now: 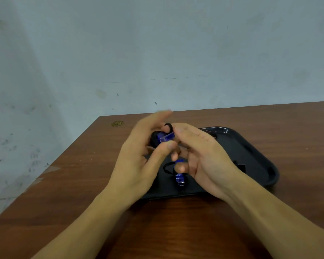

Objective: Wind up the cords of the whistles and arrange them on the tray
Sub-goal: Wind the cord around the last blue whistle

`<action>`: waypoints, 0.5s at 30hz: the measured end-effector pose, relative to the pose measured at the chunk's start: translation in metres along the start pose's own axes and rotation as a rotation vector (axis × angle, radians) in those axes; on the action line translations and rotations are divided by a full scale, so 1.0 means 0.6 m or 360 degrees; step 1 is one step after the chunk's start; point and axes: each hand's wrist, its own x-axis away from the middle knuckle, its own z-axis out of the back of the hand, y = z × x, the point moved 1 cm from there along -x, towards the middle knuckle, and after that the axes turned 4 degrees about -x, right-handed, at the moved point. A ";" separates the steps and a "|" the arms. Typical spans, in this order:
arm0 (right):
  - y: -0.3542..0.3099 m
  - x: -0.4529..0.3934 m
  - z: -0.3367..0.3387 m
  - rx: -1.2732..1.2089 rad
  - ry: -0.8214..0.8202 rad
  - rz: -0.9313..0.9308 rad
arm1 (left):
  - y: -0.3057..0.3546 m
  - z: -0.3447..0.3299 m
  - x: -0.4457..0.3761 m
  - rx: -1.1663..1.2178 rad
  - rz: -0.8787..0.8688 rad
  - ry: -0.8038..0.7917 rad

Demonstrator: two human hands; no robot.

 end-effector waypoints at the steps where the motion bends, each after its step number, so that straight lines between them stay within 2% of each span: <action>1: 0.003 0.000 0.000 0.0003 -0.0007 -0.0011 | -0.001 -0.001 0.000 0.0088 0.0132 -0.0051; 3: 0.006 -0.001 0.001 0.0072 -0.0019 -0.0035 | -0.007 -0.002 -0.001 -0.0060 0.0179 -0.0119; 6: 0.006 -0.005 0.006 0.0406 0.0024 0.0009 | -0.011 0.000 0.000 -0.0447 0.0042 -0.0237; 10: -0.003 -0.010 0.021 0.0902 0.0103 0.0315 | -0.008 -0.004 -0.002 -0.0674 -0.0043 -0.0387; 12: -0.006 -0.009 0.028 0.1206 0.0079 0.0450 | -0.007 -0.005 0.000 -0.0615 -0.0021 -0.0448; 15: -0.004 -0.005 0.035 0.1493 0.0078 0.0563 | -0.012 -0.006 0.005 -0.0273 0.0082 -0.0463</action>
